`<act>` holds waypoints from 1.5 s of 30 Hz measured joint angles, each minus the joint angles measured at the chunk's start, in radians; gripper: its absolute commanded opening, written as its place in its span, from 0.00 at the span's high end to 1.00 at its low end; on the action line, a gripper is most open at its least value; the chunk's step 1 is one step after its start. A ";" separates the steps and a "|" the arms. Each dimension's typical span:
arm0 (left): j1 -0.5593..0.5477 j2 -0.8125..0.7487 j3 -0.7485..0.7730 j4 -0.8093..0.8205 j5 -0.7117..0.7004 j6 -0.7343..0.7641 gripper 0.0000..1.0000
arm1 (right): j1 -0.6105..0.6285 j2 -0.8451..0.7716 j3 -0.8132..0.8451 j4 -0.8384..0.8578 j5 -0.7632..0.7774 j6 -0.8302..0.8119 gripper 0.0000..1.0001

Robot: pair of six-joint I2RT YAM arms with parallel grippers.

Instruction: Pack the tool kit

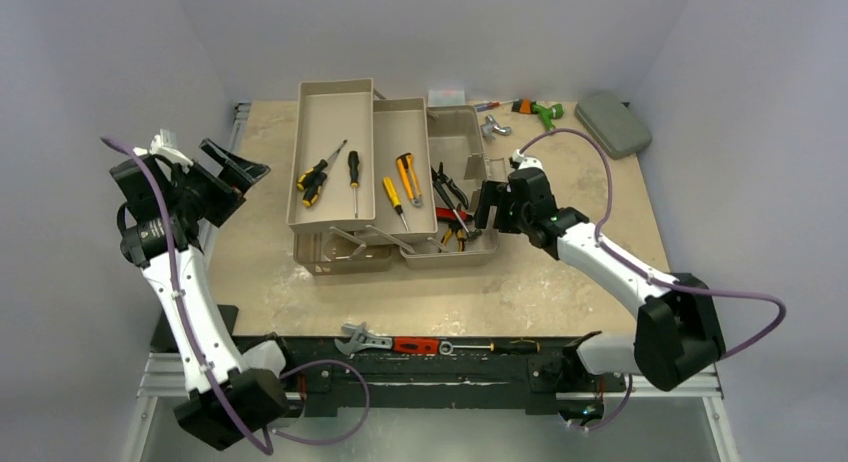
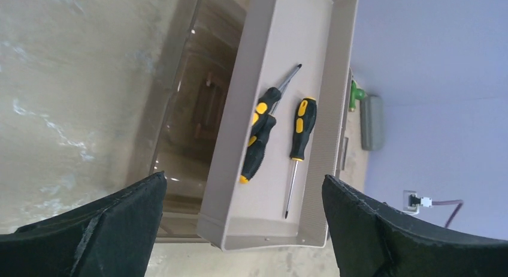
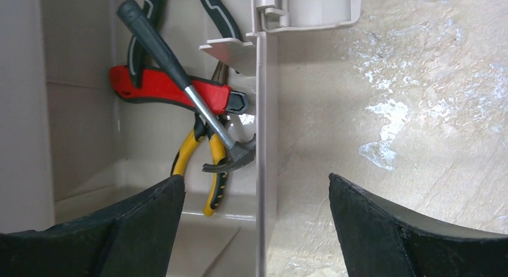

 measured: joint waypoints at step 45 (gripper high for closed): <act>-0.269 0.352 -0.374 0.322 -0.254 -0.010 1.00 | -0.002 -0.221 -0.100 0.027 -0.060 -0.030 0.15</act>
